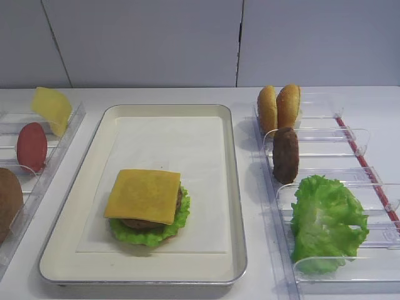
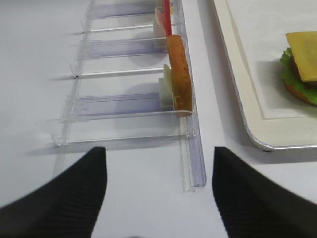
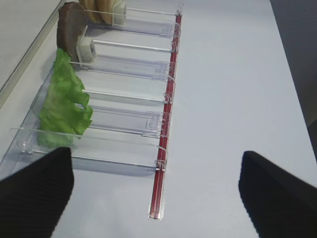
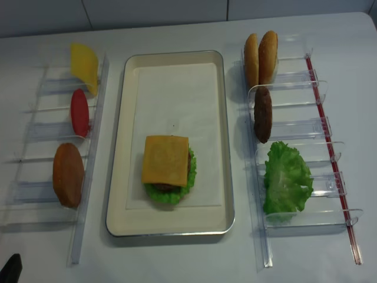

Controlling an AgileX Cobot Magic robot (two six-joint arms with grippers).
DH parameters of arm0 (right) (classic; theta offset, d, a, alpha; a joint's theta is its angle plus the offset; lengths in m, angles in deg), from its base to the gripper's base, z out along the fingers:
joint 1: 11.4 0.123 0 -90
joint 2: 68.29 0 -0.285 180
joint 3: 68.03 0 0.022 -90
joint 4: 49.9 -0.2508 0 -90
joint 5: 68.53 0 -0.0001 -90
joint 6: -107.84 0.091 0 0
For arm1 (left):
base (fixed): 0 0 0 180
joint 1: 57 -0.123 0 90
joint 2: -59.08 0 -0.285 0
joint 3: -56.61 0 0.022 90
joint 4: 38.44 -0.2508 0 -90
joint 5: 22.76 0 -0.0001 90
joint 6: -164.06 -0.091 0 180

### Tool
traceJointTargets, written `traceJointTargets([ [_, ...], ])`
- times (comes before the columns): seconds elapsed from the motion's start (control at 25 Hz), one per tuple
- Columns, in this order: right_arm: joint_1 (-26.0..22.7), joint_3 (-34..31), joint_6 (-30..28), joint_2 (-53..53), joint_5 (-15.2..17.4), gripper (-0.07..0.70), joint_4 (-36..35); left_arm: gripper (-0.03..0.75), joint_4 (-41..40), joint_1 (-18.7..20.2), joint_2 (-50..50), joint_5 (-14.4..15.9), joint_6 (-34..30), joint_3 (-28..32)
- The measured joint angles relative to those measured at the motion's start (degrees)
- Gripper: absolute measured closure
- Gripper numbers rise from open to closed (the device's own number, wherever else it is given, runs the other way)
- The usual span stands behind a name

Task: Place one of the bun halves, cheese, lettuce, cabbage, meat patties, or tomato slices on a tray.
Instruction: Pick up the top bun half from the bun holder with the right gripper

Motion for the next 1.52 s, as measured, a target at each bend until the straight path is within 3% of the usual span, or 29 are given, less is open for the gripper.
traceJointTargets([
  [0.4, 0.0, 0.41, 0.0, 0.0, -0.77, -0.062, 0.0, 0.25, 0.0, 0.0, 0.0, 0.0, 0.0, 0.0],
  [0.56, 0.0, 4.1, 0.0, 1.2, -4.68, -0.062, -1.11, 0.25, 0.0, 0.0, 0.0, 0.0, 0.0, 0.0],
  [0.68, 0.0, 7.43, -0.7, 6.36, -5.52, -0.062, -3.6, 0.25, 0.0, 0.0, 0.0, 0.0, 0.0, 0.0],
  [1.16, 0.0, 12.57, -16.51, 30.09, -11.55, -0.062, -23.94, 0.25, 0.0, 0.0, 0.0, 0.0, 0.0, 0.0],
  [1.36, 0.0, 13.72, -24.55, 39.35, -12.6, -0.062, -33.26, 0.25, 0.0, 0.0, 0.0, 0.0, 0.0, 0.0],
  [1.52, 0.0, 17.72, -29.2, 47.44, -12.49, -0.062, -36.09, 0.25, 0.0, 0.0, 0.0, 0.0, 0.0, 0.0],
])
